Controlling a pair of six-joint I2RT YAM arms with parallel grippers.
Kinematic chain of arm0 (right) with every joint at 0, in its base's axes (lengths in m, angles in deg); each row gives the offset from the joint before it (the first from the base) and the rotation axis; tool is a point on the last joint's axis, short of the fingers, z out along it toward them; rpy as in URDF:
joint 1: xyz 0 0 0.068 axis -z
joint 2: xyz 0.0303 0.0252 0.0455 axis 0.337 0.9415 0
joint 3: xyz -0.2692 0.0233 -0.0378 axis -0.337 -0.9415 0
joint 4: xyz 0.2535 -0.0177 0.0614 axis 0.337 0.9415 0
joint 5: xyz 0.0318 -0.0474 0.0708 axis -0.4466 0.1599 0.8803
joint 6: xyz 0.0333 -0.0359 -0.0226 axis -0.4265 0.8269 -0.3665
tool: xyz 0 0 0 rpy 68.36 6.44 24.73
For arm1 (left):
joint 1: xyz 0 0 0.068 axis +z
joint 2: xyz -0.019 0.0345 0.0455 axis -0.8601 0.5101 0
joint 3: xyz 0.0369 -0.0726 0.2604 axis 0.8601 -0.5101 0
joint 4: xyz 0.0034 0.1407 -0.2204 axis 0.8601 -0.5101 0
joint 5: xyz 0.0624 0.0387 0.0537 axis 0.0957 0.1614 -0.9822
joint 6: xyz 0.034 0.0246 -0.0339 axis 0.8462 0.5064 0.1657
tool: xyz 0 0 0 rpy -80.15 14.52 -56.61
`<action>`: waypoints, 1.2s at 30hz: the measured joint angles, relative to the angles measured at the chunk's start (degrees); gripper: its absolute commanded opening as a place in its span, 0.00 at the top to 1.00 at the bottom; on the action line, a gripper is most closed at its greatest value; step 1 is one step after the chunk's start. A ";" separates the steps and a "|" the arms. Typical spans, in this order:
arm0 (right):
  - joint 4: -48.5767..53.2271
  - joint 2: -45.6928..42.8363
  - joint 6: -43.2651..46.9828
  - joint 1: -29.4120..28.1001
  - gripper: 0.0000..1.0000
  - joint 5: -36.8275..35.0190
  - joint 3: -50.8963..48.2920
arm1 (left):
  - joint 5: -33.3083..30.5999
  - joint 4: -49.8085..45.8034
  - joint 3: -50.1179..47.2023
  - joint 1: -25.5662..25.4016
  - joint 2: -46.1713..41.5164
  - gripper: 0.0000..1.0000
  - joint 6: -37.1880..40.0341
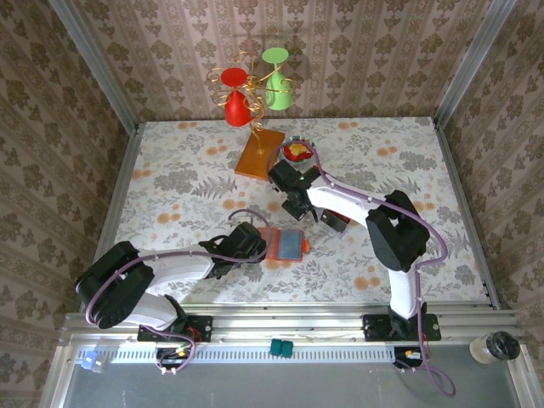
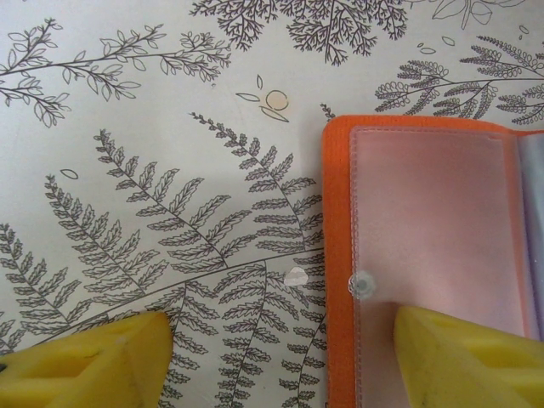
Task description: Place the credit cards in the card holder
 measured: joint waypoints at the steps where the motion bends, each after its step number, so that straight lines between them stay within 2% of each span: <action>1: 0.00 -0.70 0.17 -0.33 1.00 -0.35 0.00 | -0.02 -0.02 0.00 0.00 0.00 0.29 0.00; 6: -0.04 -6.16 -0.50 -1.73 1.00 -0.52 0.00 | -0.09 -0.04 0.00 -0.02 0.00 0.29 -0.04; 10: -0.02 -9.84 -5.29 -2.01 1.00 3.74 0.02 | -0.33 -0.15 0.00 -0.13 -0.02 0.29 -0.39; 13: -0.85 -11.65 -11.34 -2.01 1.00 9.57 -1.09 | -0.50 -0.22 0.00 -0.33 -0.17 0.29 -0.83; 19: -7.21 -13.40 -24.85 -2.01 1.00 22.88 -10.86 | -0.59 -0.90 -0.68 -0.39 -1.42 0.29 -1.53; 24: -12.26 -13.40 -33.42 -2.01 1.00 29.73 -17.62 | -0.81 -1.66 -1.55 -0.70 -2.67 0.29 -1.77; 36: -19.43 -13.31 -40.59 -2.01 1.00 34.49 -21.27 | -1.55 -1.64 -2.23 -1.31 -3.32 0.30 -2.62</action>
